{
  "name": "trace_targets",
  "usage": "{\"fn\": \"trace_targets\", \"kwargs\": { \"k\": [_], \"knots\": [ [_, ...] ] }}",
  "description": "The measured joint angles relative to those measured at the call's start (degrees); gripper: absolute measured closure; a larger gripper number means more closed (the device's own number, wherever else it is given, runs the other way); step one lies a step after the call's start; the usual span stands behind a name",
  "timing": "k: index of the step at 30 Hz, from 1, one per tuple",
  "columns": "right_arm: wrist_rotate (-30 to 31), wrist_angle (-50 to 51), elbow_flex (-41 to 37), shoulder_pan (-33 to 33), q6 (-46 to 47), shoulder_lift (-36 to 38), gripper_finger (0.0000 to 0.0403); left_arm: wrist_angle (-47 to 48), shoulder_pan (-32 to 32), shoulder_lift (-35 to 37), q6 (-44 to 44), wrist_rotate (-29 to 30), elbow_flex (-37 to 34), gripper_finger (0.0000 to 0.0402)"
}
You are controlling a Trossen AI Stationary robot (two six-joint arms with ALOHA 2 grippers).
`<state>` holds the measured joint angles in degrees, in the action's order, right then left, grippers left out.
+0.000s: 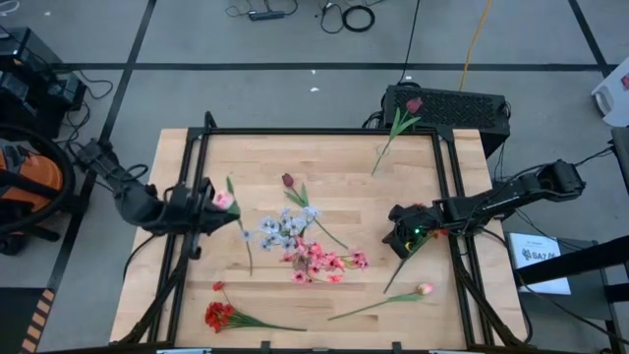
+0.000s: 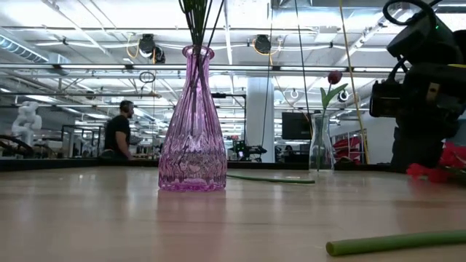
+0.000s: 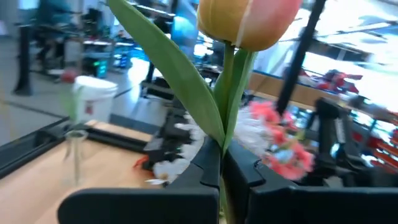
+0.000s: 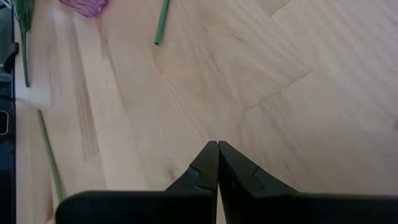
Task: Sort flowers into vase by color
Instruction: Put the top pink flower into the purple vase
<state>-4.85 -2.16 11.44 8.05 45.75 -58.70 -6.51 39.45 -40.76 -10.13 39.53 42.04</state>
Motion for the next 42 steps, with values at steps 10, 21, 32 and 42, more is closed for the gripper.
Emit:
{"fn": "trace_targets", "kwargs": {
  "k": [10,21,32,42],
  "knots": [
    [0.1,-0.1,0.0,0.0,0.5,0.0,0.0403,-0.6,7.7,1.3,3.0,3.4,0.0,0.0400],
    [6.2,-0.1,0.0,0.0,3.1,0.0,0.0403,-3.9,11.1,-0.4,6.6,3.0,0.1,0.0401],
    [7.8,0.0,0.0,0.0,4.6,0.0,0.0403,-10.2,11.1,-13.9,13.0,1.1,0.6,0.0397],
    [7.9,0.1,0.0,0.0,4.6,0.0,0.0403,-35.0,11.3,-25.5,34.2,-0.4,0.9,0.0399]
  ]
}}
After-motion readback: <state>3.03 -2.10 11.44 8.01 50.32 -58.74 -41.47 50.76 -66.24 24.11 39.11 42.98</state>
